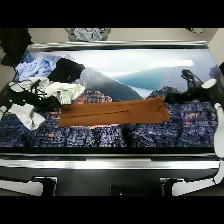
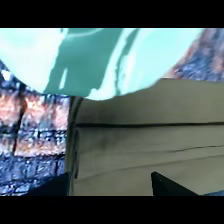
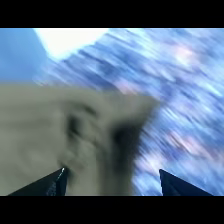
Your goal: Fold the shirts.
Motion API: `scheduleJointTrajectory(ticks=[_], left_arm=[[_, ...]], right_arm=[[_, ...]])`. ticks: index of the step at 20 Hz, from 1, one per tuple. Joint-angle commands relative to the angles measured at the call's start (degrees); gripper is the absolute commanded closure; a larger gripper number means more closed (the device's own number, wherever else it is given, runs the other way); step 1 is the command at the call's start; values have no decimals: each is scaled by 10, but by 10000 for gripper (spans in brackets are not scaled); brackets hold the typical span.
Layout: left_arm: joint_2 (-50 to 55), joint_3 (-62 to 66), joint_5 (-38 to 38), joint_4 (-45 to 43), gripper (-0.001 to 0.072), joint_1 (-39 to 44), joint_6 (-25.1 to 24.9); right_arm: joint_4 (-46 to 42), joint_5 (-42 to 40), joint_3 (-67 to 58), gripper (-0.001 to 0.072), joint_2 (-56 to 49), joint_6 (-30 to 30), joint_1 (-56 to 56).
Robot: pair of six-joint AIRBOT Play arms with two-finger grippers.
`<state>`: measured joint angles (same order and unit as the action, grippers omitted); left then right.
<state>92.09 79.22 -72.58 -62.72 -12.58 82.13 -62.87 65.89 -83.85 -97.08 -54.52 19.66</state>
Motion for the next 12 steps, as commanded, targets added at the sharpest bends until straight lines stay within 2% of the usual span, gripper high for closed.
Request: scheduleJointTrajectory(ticks=[1, 3, 4, 12], left_arm=[[-61, 5, 8, -23, 120, 2, 6], [-87, 4, 4, -23, 119, 11, 6], [-99, 4, 4, -23, 119, 18, 6], [-136, 4, 6, -22, 119, 108, 21]], right_arm=[[14, 125, -2, 16, -20, 17, 78], [99, 186, -2, 7, -59, 59, 102], [125, 192, -2, 3, -75, 64, 105], [179, 132, -2, 4, -144, 26, 44]])
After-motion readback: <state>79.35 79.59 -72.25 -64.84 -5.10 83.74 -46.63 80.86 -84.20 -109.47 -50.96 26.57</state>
